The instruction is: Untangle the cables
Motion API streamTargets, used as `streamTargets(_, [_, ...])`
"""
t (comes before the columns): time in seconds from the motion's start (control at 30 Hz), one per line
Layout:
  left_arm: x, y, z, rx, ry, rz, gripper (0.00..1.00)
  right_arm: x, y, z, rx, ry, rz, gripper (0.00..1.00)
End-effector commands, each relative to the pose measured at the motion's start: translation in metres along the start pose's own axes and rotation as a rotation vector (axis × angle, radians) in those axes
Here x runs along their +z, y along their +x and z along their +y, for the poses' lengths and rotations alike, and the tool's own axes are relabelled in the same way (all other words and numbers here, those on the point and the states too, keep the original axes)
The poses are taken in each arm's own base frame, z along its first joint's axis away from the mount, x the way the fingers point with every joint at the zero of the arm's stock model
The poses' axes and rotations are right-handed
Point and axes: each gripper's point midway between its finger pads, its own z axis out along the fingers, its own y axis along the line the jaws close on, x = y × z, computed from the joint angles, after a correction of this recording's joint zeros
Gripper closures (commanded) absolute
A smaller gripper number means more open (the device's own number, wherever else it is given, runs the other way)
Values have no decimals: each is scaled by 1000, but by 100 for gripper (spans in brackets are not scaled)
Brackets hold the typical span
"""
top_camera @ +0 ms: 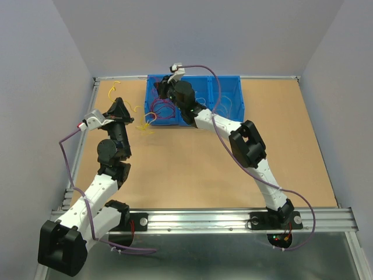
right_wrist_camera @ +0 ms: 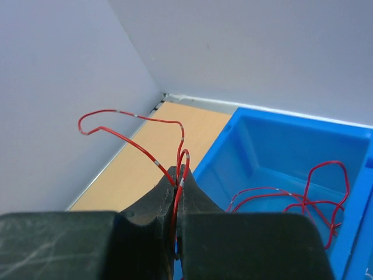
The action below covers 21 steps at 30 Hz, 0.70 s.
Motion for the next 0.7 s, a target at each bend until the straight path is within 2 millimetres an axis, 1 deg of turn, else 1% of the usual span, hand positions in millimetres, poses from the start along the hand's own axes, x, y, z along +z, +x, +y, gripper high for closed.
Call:
streamTargets(0.0, [0,-13,-6,-17,25,-53,100,7,-54,7,-24,40,-139,99])
streamTargets(0.1, [1,-11,-7,-14,28,-49,100,7,-50,2,-35,57,-134,99])
streamTargets(0.13, [1,-11,-7,-14,30,-48,100,7,-48,2,-42,54,-130,93])
streamTargets(0.17, [1,-9,-7,-9,30,-45,100,7,-45,4,-48,42,-122,81])
streamTargets(0.2, [1,-9,-7,-9,30,-45,100,7,-45,3,-50,40,-118,53])
streamTargets(0.23, [1,-9,-7,-8,31,-43,100,7,-43,4,-51,36,-111,43])
streamTargets(0.27, [1,-8,-7,-6,32,-42,100,6,-41,2,-51,47,-103,38])
streamTargets(0.3, [1,-9,-8,-6,37,-43,100,5,-47,3,-48,50,-109,33])
streamTargets(0.37, [1,-8,-8,-3,38,-41,100,0,-48,0,-51,71,-103,28])
streamTargets(0.4, [1,-7,-8,-3,39,-38,100,-2,-57,2,-49,70,-117,28])
streamTargets(0.43, [1,-8,-9,-3,42,-41,100,-5,-51,0,-52,76,-99,25])
streamTargets(0.47, [1,-8,-9,-3,43,-41,100,-11,-67,7,-52,57,-113,24])
streamTargets(0.5, [1,-7,-9,1,45,-37,100,-15,-68,9,-55,50,-105,23])
streamTargets(0.53, [1,-6,-9,1,47,-35,100,-21,-61,8,-61,46,-79,20])
streamTargets(0.57, [1,-6,-12,1,62,-32,100,-31,-77,20,-67,2,-85,19])
streamTargets(0.6, [0,-6,-14,4,73,-30,100,-38,-82,26,-78,-29,-83,18])
streamTargets(0.63, [0,-5,-17,6,93,-23,100,-50,-58,22,-98,-50,-24,17])
streamTargets(0.67, [-1,-6,-20,4,108,-22,100,-61,-54,35,-127,-132,-2,16])
